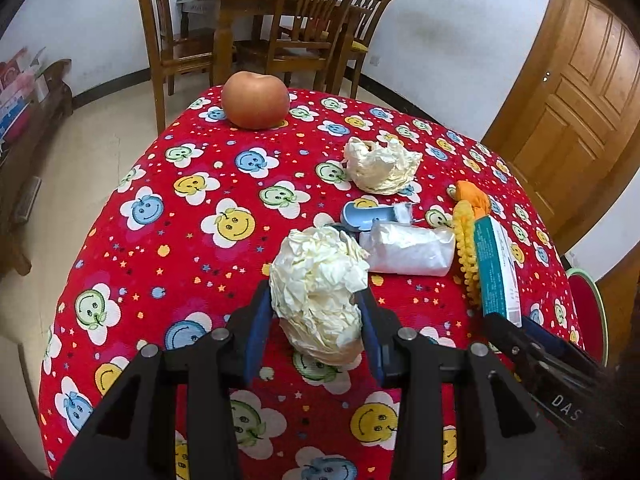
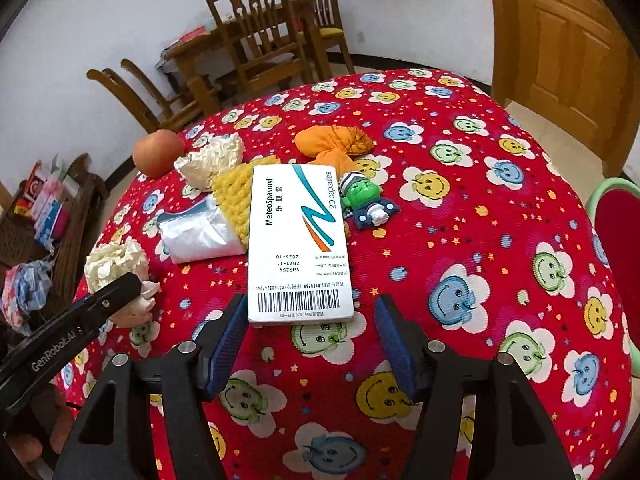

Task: Collect trash
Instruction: 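Grasp the white medicine box with the right tool while the left tool holds the paper, then carry the medicine box with the right tool into the bucket while the left tool holds the paper, then carry the crumpled paper with the left tool over the bucket and release, then move both tools back toward the table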

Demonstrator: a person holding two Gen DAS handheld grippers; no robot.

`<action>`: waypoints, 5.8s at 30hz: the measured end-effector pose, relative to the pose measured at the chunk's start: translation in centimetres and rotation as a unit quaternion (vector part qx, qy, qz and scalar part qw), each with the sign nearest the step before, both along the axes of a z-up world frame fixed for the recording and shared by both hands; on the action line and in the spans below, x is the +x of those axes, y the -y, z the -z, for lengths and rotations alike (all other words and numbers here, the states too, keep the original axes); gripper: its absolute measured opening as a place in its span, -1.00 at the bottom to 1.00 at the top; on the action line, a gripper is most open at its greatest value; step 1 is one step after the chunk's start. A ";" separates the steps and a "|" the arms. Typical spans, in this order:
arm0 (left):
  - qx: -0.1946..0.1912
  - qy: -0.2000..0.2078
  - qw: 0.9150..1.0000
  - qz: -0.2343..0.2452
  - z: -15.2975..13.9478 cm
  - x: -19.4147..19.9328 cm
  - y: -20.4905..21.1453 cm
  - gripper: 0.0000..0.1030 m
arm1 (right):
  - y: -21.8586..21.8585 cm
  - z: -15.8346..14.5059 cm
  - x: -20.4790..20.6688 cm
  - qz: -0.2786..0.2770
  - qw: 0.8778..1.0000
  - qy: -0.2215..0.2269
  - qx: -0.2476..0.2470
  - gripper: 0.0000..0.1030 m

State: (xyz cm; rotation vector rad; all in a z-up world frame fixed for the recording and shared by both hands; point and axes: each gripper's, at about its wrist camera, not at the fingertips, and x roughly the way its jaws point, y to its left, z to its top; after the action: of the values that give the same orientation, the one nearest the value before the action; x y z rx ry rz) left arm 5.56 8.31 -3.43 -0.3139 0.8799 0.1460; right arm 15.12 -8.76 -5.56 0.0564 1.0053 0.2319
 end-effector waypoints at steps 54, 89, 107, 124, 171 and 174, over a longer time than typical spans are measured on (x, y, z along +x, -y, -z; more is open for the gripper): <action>-0.021 0.046 0.990 0.133 -5.2 -1.9 10.6 -0.18 | 16.3 -7.1 -9.6 0.163 0.980 0.093 0.064 -0.01; -0.019 0.038 0.976 0.213 -5.3 1.3 18.8 -0.18 | 28.7 -4.1 -9.6 0.320 0.945 0.050 0.048 0.02; 0.003 0.032 0.958 0.285 -5.0 2.4 25.9 -0.18 | 30.8 -4.9 -10.8 0.338 0.936 0.081 0.048 0.11; 0.027 0.020 0.933 0.358 -3.3 3.1 33.5 -0.18 | 32.7 -6.3 -14.3 0.384 0.916 0.116 0.024 0.15; 0.030 0.031 0.937 0.346 -4.2 2.8 32.3 0.34 | 32.0 -6.3 -15.3 0.379 0.918 0.110 0.045 0.15; 0.029 0.034 0.942 0.332 -4.5 2.6 30.8 0.34 | 31.3 -6.6 -15.4 0.370 0.921 0.113 0.045 0.15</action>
State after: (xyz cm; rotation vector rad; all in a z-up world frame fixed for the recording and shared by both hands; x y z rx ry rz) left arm 8.19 -22.50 1.09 0.0446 0.8682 -0.4621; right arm -0.28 -40.04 1.01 0.4757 0.6839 -0.4035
